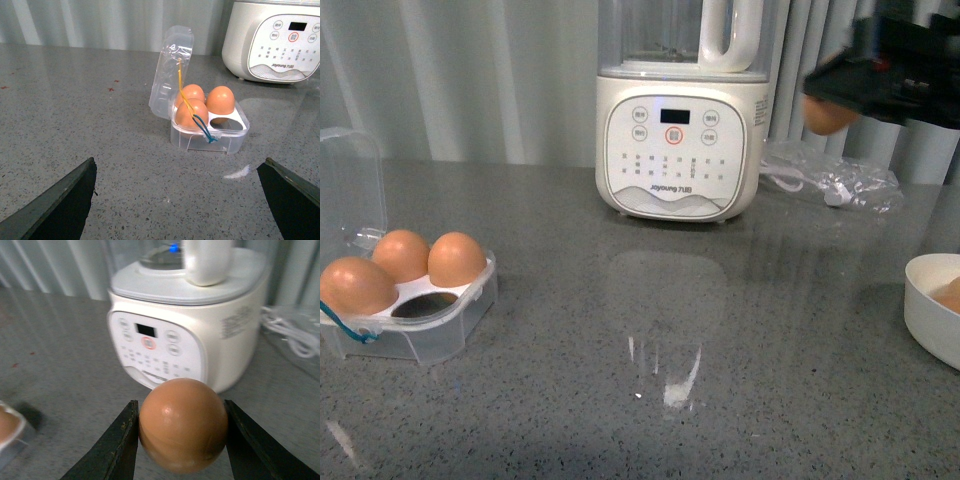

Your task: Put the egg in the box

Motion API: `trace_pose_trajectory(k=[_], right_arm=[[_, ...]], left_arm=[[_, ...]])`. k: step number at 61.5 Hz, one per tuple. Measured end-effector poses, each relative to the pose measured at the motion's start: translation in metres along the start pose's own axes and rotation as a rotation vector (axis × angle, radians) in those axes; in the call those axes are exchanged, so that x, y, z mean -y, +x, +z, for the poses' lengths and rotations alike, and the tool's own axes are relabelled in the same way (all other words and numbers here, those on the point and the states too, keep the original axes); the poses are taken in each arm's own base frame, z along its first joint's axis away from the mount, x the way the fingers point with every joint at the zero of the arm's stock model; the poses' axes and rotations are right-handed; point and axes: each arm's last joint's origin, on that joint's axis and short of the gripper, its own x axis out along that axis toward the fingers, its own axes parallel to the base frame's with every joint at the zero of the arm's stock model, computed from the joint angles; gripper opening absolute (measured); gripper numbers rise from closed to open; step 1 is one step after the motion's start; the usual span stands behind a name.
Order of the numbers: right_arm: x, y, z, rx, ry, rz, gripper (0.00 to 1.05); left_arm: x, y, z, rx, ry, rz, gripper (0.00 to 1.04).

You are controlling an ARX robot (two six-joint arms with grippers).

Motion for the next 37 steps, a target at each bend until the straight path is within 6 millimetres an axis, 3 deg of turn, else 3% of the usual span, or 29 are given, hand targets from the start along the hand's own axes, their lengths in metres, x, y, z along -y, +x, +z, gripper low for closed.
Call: trace_pose_trajectory(k=[9, 16, 24, 37], right_arm=[[-0.027, 0.035, -0.002, -0.034, 0.026, 0.153, 0.42], [-0.047, 0.052, -0.006, -0.057, 0.026, 0.283, 0.42], [-0.065, 0.061, -0.010, -0.077, 0.011, 0.420, 0.42], [-0.076, 0.068, -0.023, -0.110, -0.024, 0.590, 0.42]], left_arm=[[0.000, 0.000, 0.000, 0.000, 0.000, 0.000, 0.98], [0.000, 0.000, 0.000, 0.000, 0.000, 0.000, 0.98], [0.000, 0.000, 0.000, 0.000, 0.000, 0.000, 0.98], [0.000, 0.000, 0.000, 0.000, 0.000, 0.000, 0.98]])
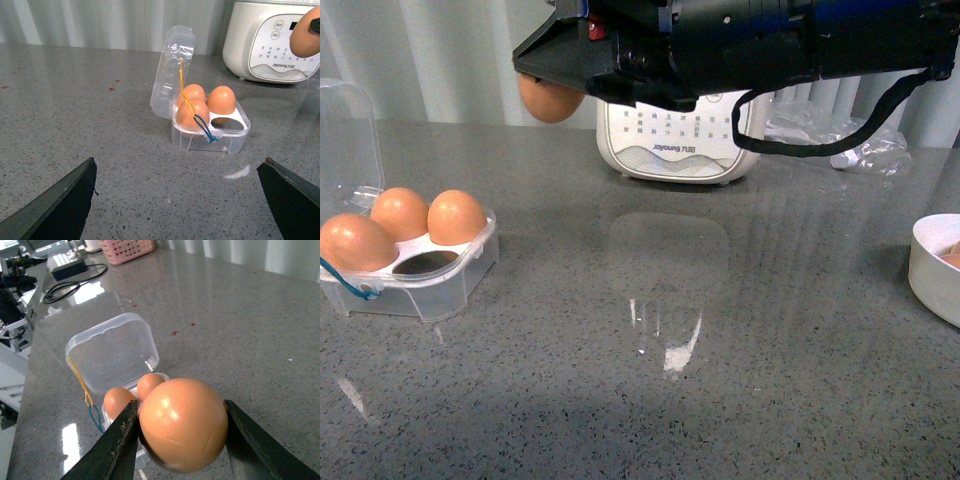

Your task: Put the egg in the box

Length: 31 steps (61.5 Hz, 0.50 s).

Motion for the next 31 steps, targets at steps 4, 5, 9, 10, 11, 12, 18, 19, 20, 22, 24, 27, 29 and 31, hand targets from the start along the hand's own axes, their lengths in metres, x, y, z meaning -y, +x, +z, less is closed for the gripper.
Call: trace_pose_trajectory(k=[4, 5, 9, 10, 11, 12, 18, 19, 20, 22, 24, 27, 29, 31], right_arm=[[-0.002, 0.003, -0.003, -0.015, -0.017, 0.044, 0.42], [-0.002, 0.003, -0.004, -0.017, -0.023, 0.050, 0.42], [-0.005, 0.007, -0.008, -0.046, -0.036, 0.082, 0.42], [-0.006, 0.009, -0.010, -0.055, -0.036, 0.090, 0.42], [-0.007, 0.011, -0.011, -0.064, -0.040, 0.101, 0.42], [-0.007, 0.012, -0.011, -0.067, -0.043, 0.107, 0.42], [-0.009, 0.023, -0.015, -0.095, -0.055, 0.146, 0.42], [-0.010, 0.025, -0.015, -0.099, -0.058, 0.156, 0.42], [-0.011, 0.026, -0.015, -0.102, -0.059, 0.160, 0.42], [-0.011, 0.030, -0.016, -0.109, -0.064, 0.173, 0.42], [-0.013, 0.033, -0.017, -0.115, -0.066, 0.183, 0.42], [-0.015, 0.038, -0.017, -0.125, -0.076, 0.199, 0.42], [-0.017, 0.041, -0.017, -0.132, -0.078, 0.210, 0.42], [-0.019, 0.044, -0.017, -0.136, -0.083, 0.222, 0.42]], left_arm=[[0.000, 0.000, 0.000, 0.000, 0.000, 0.000, 0.98], [0.000, 0.000, 0.000, 0.000, 0.000, 0.000, 0.98], [0.000, 0.000, 0.000, 0.000, 0.000, 0.000, 0.98], [0.000, 0.000, 0.000, 0.000, 0.000, 0.000, 0.98], [0.000, 0.000, 0.000, 0.000, 0.000, 0.000, 0.98], [0.000, 0.000, 0.000, 0.000, 0.000, 0.000, 0.98], [0.000, 0.000, 0.000, 0.000, 0.000, 0.000, 0.98], [0.000, 0.000, 0.000, 0.000, 0.000, 0.000, 0.98], [0.000, 0.000, 0.000, 0.000, 0.000, 0.000, 0.98], [0.000, 0.000, 0.000, 0.000, 0.000, 0.000, 0.98], [0.000, 0.000, 0.000, 0.000, 0.000, 0.000, 0.98], [0.000, 0.000, 0.000, 0.000, 0.000, 0.000, 0.98], [0.000, 0.000, 0.000, 0.000, 0.000, 0.000, 0.98], [0.000, 0.000, 0.000, 0.000, 0.000, 0.000, 0.98]])
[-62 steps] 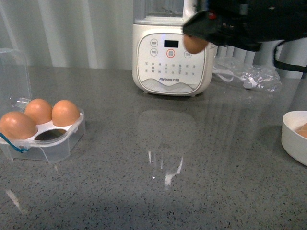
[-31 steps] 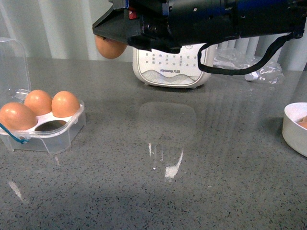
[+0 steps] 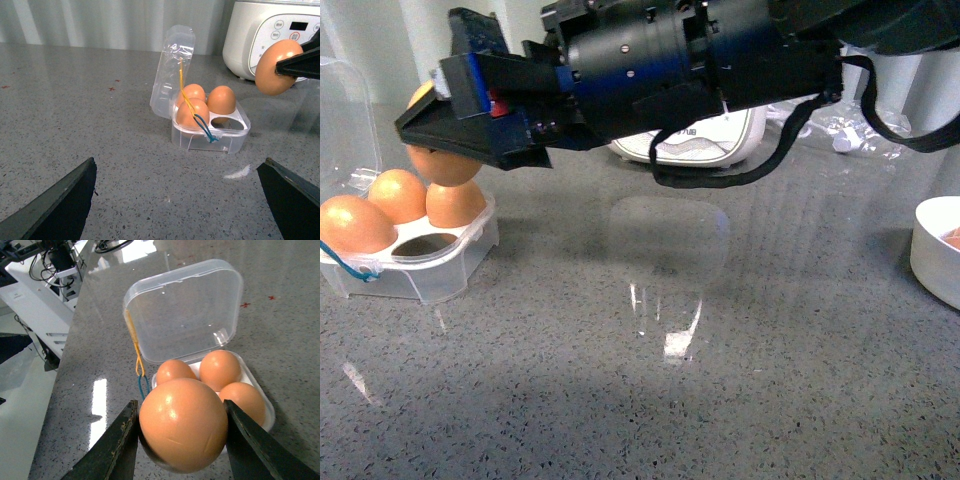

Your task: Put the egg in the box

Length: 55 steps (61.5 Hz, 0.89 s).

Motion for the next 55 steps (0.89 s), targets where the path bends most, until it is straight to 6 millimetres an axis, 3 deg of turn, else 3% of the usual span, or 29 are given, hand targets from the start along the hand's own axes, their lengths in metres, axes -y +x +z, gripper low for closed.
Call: trace_pose_trajectory(k=[16, 26, 55], right_arm=[[-0.011, 0.023, 0.004, -0.019, -0.030, 0.060, 0.42], [-0.006, 0.035, 0.001, -0.032, -0.033, 0.026, 0.42], [-0.004, 0.037, -0.002, -0.065, -0.031, 0.007, 0.42]], left_arm=[[0.000, 0.000, 0.000, 0.000, 0.000, 0.000, 0.98], [0.000, 0.000, 0.000, 0.000, 0.000, 0.000, 0.98], [0.000, 0.000, 0.000, 0.000, 0.000, 0.000, 0.98]])
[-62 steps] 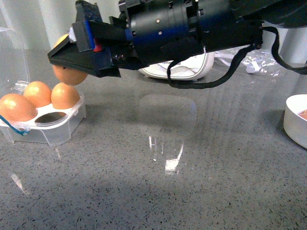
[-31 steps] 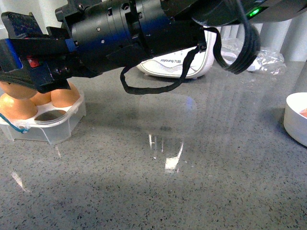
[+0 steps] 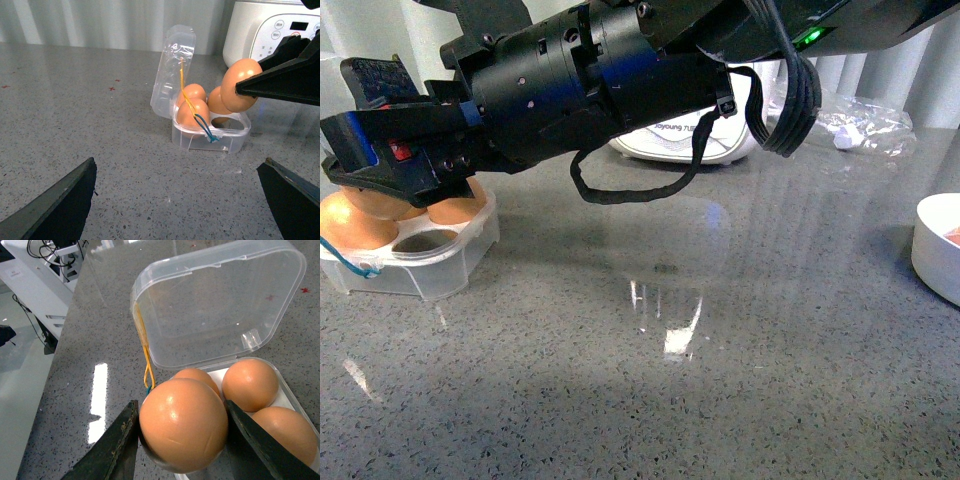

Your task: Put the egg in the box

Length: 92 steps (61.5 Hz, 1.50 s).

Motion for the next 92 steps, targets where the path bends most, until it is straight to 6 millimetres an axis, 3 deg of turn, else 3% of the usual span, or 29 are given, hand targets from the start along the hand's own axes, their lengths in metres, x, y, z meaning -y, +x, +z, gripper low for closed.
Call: trace_pose_trajectory(k=[52, 74, 92], right_arm=[[0.005, 0.001, -0.010, -0.043, -0.015, -0.031, 0.43], [0.009, -0.002, -0.011, -0.038, -0.011, -0.039, 0.99], [0.016, -0.018, -0.010, 0.008, -0.012, -0.082, 0.98]], left_arm=[[0.000, 0.000, 0.000, 0.000, 0.000, 0.000, 0.98], [0.000, 0.000, 0.000, 0.000, 0.000, 0.000, 0.98], [0.000, 0.000, 0.000, 0.000, 0.000, 0.000, 0.98]])
